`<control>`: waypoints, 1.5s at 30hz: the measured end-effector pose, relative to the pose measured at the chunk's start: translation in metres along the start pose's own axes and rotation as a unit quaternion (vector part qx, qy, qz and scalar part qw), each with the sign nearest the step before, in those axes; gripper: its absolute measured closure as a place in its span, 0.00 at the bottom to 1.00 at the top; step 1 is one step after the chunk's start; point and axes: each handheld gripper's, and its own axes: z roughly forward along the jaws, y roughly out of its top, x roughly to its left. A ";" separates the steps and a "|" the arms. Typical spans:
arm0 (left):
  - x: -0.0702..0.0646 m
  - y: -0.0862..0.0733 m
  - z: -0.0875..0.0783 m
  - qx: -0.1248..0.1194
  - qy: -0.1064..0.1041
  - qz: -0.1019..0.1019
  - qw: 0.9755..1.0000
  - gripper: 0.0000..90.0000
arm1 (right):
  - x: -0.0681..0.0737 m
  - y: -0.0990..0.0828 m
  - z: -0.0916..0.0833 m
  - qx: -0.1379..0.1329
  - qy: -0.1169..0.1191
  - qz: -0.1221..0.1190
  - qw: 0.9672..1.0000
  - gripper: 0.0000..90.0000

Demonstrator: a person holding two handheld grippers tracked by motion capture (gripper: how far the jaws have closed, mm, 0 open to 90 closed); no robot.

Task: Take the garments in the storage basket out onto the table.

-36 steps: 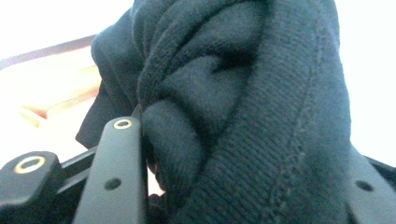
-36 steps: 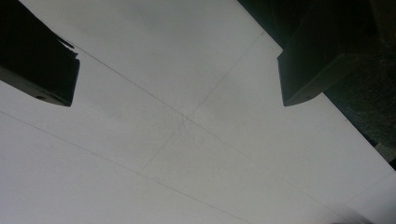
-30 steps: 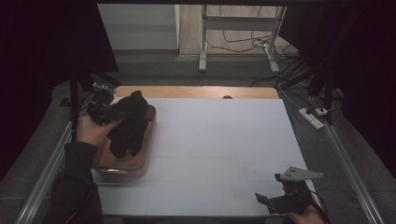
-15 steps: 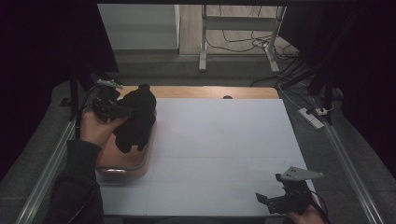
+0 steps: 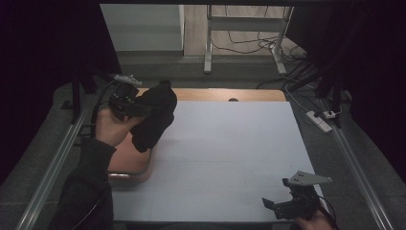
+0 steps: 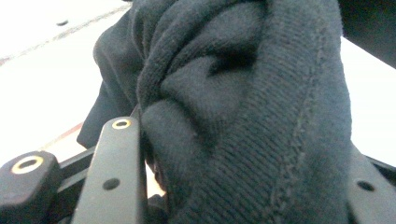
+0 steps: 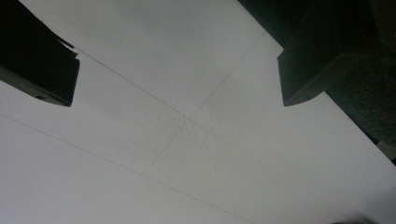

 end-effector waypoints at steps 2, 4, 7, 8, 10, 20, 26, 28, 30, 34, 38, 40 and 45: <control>-0.005 0.005 0.004 -0.001 -0.009 0.003 1.000 0.58 | 0.000 0.000 0.000 0.000 0.000 0.000 1.000 0.00; -0.009 0.009 0.008 -0.002 -0.014 0.008 1.000 0.58 | 0.000 0.000 0.000 0.000 0.001 0.000 1.000 0.00; -0.018 0.016 0.014 -0.002 -0.022 0.019 1.000 0.58 | 0.000 0.000 0.000 -0.001 0.001 0.000 1.000 0.00; -0.021 0.018 0.017 -0.002 -0.025 0.022 0.999 0.58 | 0.000 0.000 0.000 0.000 0.002 0.000 1.000 0.00; -0.027 0.022 0.022 0.000 -0.031 0.030 0.999 0.58 | 0.000 0.000 0.000 0.000 0.002 0.000 1.000 0.00; -0.055 0.036 0.052 0.010 -0.060 0.059 0.996 0.58 | 0.000 0.000 0.000 0.000 0.003 0.000 1.000 0.00; -0.071 0.037 0.074 0.020 -0.068 0.080 0.994 0.57 | 0.000 0.000 0.000 0.000 0.003 0.000 1.000 0.00; -0.075 0.036 0.081 0.022 -0.066 0.087 0.994 0.57 | 0.000 0.000 0.000 0.000 0.002 0.000 1.000 0.00; -0.079 0.035 0.088 0.026 -0.066 0.092 0.993 0.56 | 0.000 0.000 0.000 0.000 0.002 -0.001 1.000 0.00; -0.083 0.030 0.103 0.032 -0.061 0.104 0.992 0.56 | 0.000 0.000 0.000 0.000 0.002 -0.001 1.000 0.00; -0.085 0.023 0.120 0.039 -0.062 0.109 0.991 0.55 | 0.000 0.000 0.000 0.000 0.001 -0.001 1.000 0.00; -0.086 0.020 0.128 0.043 -0.059 0.115 0.991 0.55 | 0.000 0.000 0.000 -0.001 0.001 -0.001 1.000 0.00; -0.086 0.010 0.147 0.053 -0.055 0.125 0.989 0.54 | 0.000 -0.001 0.000 -0.001 0.002 -0.003 1.000 0.00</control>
